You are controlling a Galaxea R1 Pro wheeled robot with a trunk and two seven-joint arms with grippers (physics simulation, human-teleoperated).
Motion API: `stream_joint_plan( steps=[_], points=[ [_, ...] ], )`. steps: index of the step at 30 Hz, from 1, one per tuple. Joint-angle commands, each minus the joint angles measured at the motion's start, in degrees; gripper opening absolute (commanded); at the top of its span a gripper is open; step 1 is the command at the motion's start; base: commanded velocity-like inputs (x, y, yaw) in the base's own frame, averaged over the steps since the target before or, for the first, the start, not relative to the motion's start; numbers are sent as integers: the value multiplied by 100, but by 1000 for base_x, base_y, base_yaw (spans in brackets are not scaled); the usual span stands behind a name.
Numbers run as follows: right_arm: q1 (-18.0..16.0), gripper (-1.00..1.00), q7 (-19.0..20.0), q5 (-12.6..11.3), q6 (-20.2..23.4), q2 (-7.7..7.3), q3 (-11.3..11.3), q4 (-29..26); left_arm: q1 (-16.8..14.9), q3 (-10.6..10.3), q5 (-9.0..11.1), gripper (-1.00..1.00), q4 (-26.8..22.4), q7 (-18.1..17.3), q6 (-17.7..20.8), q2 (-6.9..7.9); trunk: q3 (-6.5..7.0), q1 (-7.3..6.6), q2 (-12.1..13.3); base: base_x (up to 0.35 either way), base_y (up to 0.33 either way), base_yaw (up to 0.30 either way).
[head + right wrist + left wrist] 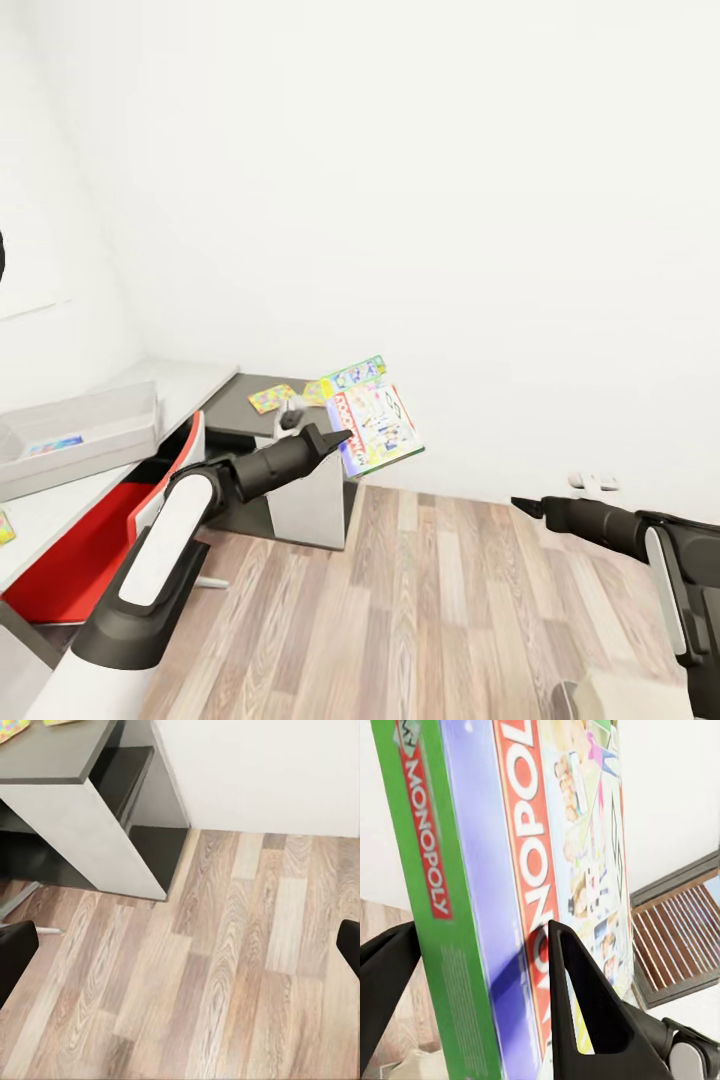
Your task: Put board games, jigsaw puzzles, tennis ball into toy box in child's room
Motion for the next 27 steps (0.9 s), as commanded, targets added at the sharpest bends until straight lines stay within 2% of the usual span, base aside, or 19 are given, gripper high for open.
stream_joint_plan(
  steps=[1, 7, 11, 27],
  points=[
    [-3, 100, 53, 50, 22, -1, 1, -6, -7, -1, 89, -100, -5, 61, 5, -6, -13, 7, -13, 339, -24, 297],
    [5, 100, 48, 53, 22, 5, 66, -5, -10, -12, 296, -100, 1, 79, 8, -128, -15, 7, -13, 339, -12, 297],
    [6, 100, 41, 53, 22, 8, 95, -1, -12, -17, 360, -100, 8, 116, 13, -197, -21, 7, -13, 339, -4, 297],
    [7, 100, 25, 58, 22, 16, 119, 2, -12, -25, 367, -100, 21, 154, 16, -243, -55, 7, -13, 339, -1, 297]
  ],
)
